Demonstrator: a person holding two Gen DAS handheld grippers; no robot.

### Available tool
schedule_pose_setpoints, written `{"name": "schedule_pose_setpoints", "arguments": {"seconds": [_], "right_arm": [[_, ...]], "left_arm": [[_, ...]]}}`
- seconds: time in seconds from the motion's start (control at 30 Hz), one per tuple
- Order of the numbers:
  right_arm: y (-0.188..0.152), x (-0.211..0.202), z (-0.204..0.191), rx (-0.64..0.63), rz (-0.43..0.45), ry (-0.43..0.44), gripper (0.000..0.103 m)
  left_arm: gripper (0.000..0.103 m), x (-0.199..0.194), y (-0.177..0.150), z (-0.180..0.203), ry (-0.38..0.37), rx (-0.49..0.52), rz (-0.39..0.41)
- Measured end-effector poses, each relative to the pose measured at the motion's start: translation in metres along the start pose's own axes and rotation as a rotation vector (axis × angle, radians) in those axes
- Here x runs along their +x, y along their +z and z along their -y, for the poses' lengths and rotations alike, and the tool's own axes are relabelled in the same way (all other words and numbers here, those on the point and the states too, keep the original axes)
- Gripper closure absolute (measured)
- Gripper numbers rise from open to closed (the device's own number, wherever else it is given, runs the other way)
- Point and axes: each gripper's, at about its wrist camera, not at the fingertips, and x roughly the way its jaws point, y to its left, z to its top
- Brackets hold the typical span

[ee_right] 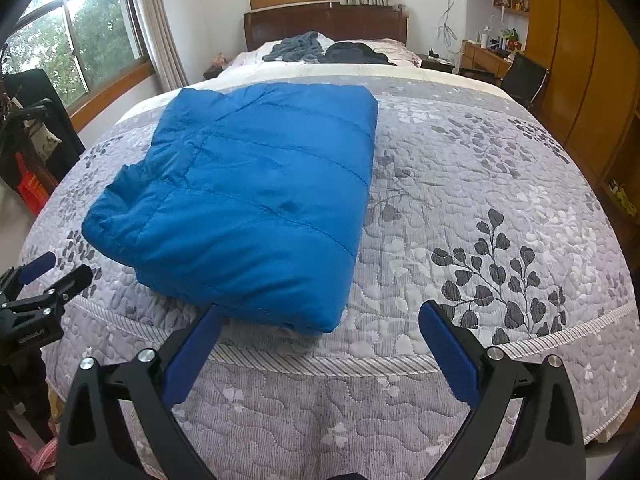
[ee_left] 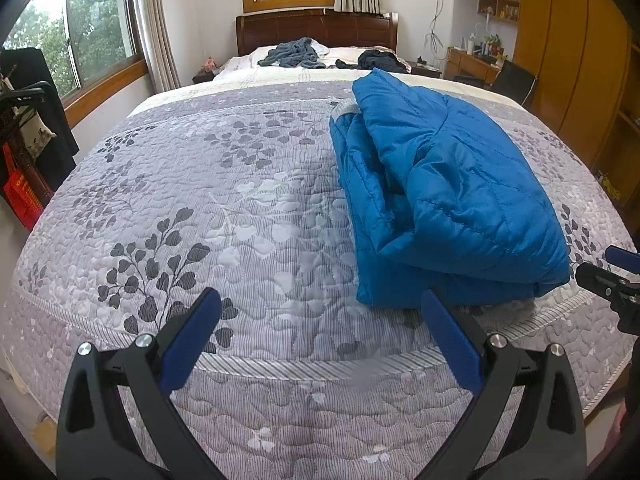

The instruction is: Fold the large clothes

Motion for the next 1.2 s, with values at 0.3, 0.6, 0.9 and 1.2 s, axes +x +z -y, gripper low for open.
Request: {"name": "schedule_pose_setpoints", "arguments": {"seconds": [0.3,0.6,0.9,1.2], "right_arm": [[0.0006,0.0010,0.0000,0.000,-0.003,0.006,0.004],[0.0020,0.0022,0.0001,-0.008,-0.006,0.012,0.004],[0.0019,0.0025,-0.0005,-0.009,-0.008,0.014,0.004],[0.0033,0.0041,-0.0020,-0.017,-0.011,0.024,0.004]], "left_arm": [[0.004,-0.0005,0.0007,0.0007,0.000,-0.001,0.000],[0.004,-0.0003,0.0006,0.0007,0.000,-0.001,-0.001],[0.004,0.0016,0.0000,0.0003,-0.002,-0.002,-0.004],[0.004,0.0016,0.0004,0.0005,-0.002,0.000,-0.005]]}}
